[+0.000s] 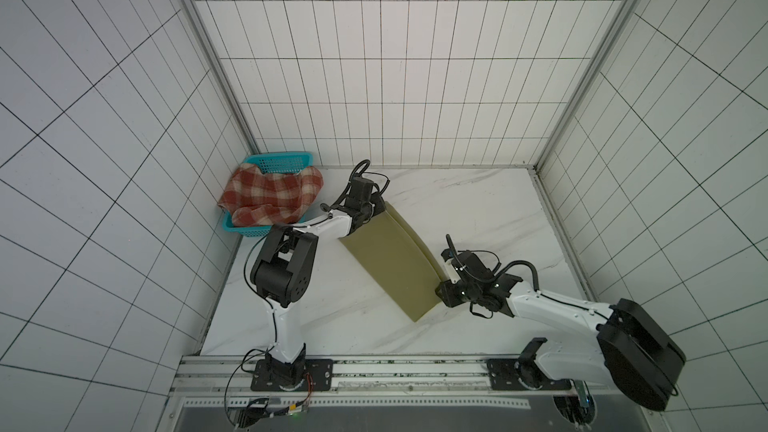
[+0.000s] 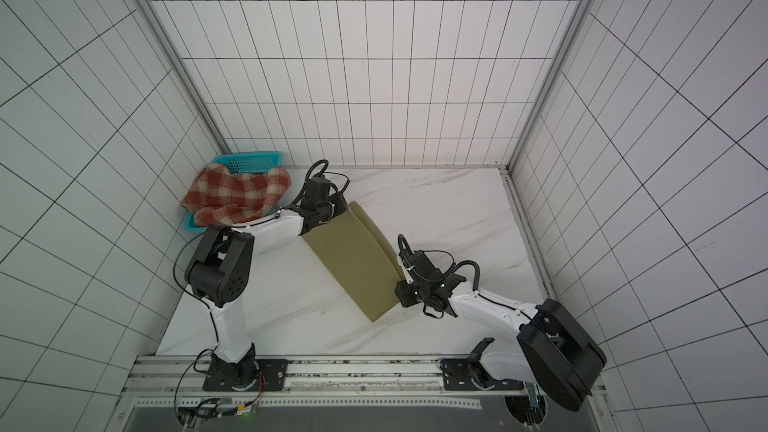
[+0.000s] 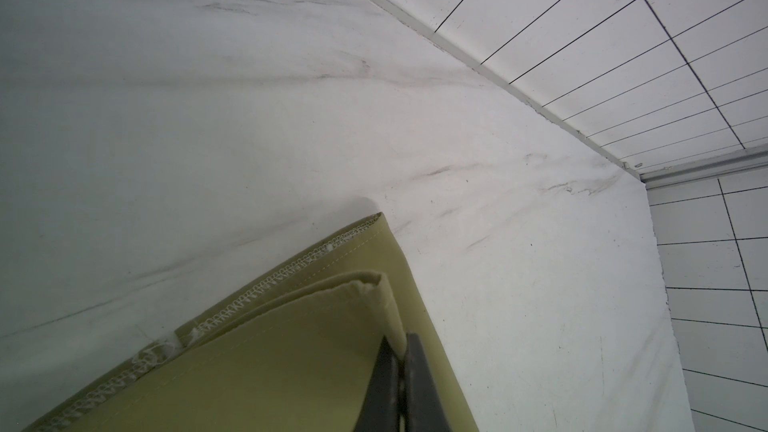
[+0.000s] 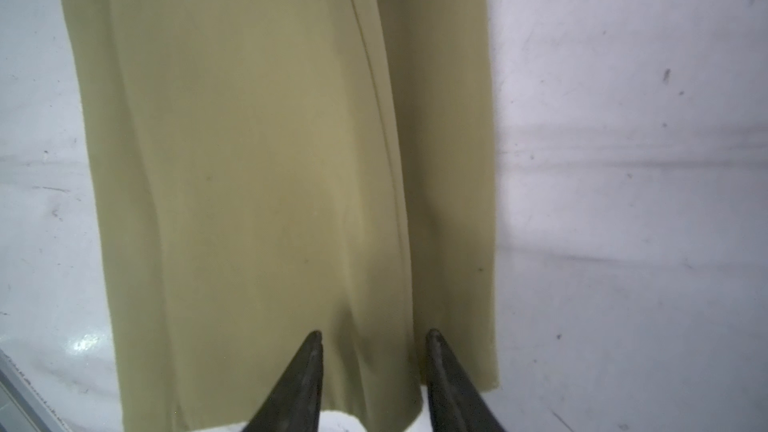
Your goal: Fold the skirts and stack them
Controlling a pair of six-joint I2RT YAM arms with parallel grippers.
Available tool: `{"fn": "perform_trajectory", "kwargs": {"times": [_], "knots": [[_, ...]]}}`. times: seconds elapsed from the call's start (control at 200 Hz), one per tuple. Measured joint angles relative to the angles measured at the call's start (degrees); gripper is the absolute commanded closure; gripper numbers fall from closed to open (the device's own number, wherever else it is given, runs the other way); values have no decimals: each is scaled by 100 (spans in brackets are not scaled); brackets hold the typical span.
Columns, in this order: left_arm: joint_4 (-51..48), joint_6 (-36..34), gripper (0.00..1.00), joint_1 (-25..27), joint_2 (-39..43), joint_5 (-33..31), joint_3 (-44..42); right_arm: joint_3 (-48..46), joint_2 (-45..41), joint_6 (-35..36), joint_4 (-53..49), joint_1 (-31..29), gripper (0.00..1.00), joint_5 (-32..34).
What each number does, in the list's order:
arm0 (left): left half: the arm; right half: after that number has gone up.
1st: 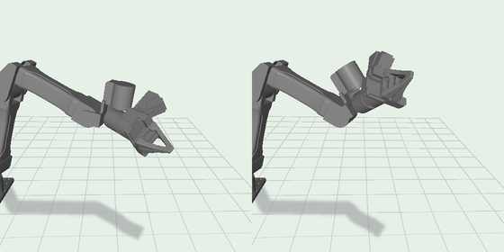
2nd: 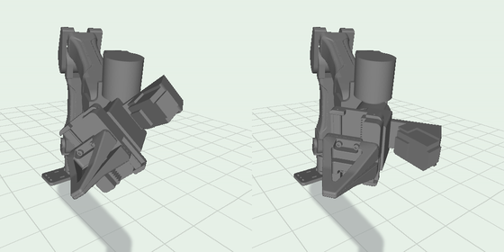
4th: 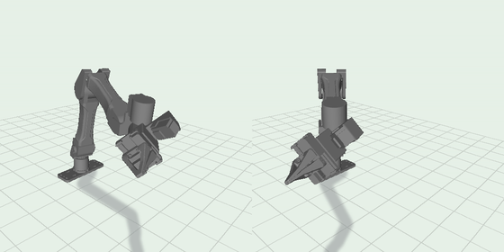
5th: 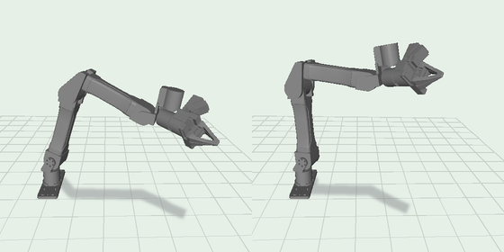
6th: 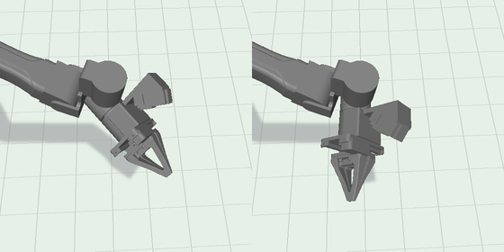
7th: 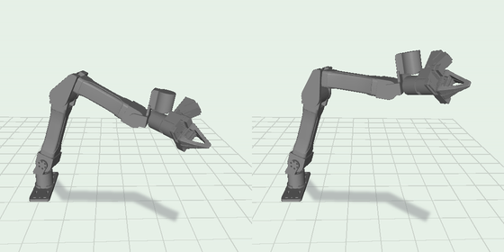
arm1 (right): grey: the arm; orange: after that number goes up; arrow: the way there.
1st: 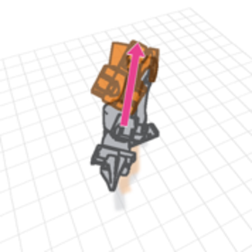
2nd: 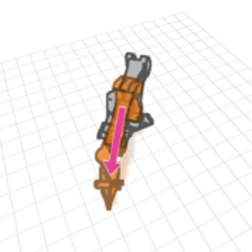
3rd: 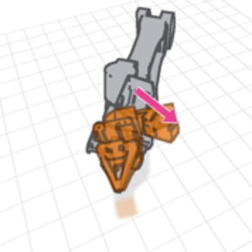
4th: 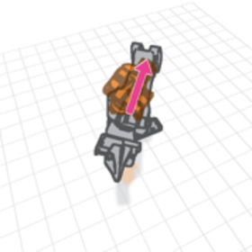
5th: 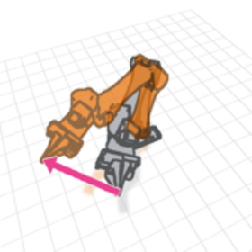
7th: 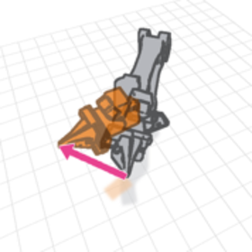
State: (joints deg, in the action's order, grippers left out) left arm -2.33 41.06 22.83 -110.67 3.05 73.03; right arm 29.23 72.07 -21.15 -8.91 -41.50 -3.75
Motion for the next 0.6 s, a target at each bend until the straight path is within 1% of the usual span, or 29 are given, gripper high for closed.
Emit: {"fn": "perform_trajectory", "kwargs": {"times": [0.035,0.14,0.17,0.34,0.6], "knots": [[2,2,100,0,0,0,0,9,20,17,-26,0,71,33],[2,2,100,0,0,0,0,22,57,68,-94,0,95,105],[0,2,100,0,0,0,0,24,57,98,-111,0,100,122],[2,0,100,-9,0,0,0,107,0,129,-236,0,100,157],[0,-22,100,-129,4,-7,-33,321,-433,138,-459,0,100,160]]}}
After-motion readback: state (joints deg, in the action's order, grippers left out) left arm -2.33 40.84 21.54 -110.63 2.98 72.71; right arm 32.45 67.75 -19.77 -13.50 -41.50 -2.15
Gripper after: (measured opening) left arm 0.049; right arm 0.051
